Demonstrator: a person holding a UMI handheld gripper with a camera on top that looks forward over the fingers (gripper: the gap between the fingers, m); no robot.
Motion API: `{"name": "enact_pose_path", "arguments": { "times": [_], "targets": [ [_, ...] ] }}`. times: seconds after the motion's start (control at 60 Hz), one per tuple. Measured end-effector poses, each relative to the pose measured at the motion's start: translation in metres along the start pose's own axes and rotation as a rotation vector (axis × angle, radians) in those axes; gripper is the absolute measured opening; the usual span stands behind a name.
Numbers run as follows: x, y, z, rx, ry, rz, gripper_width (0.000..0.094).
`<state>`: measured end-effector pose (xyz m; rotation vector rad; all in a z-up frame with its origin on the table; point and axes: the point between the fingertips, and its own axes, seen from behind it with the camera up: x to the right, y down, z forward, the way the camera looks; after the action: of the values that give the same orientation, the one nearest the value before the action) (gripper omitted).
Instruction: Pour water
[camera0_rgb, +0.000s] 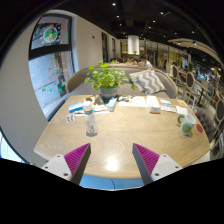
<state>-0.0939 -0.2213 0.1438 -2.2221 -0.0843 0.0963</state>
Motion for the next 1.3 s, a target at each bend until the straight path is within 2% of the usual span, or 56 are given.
{"name": "enact_pose_path", "arguments": {
  "times": [0.167, 0.467, 0.533, 0.617, 0.667, 0.683, 0.883, 1.083, 1.167, 1.3],
  "targets": [
    [-0.065, -0.024, 0.08, 0.068, -0.061, 0.004, 0.0863],
    [-0.1, -0.048, 0.214, 0.155, -0.04, 0.0, 0.0854],
    [-0.102, -0.051, 0.231, 0.17, -0.04, -0.005, 0.0798],
    [-0.105, -0.051, 0.248, 0.179, -0.044, -0.021, 0.0683],
    [-0.106, -0.051, 0.254, 0.187, -0.043, -0.031, 0.0579],
    [-0.106, -0.052, 0.256, 0.191, -0.04, -0.033, 0.0514],
    [-0.101, -0.057, 0.248, 0.202, -0.037, -0.029, 0.041],
    [-0.078, -0.106, 0.196, 0.242, -0.08, 0.043, 0.04],
    [-0.059, -0.14, 0.163, 0.272, -0.122, 0.142, 0.0399],
    [-0.007, -0.187, 0.111, 0.311, -0.255, 0.361, 0.0397]
  ]
}}
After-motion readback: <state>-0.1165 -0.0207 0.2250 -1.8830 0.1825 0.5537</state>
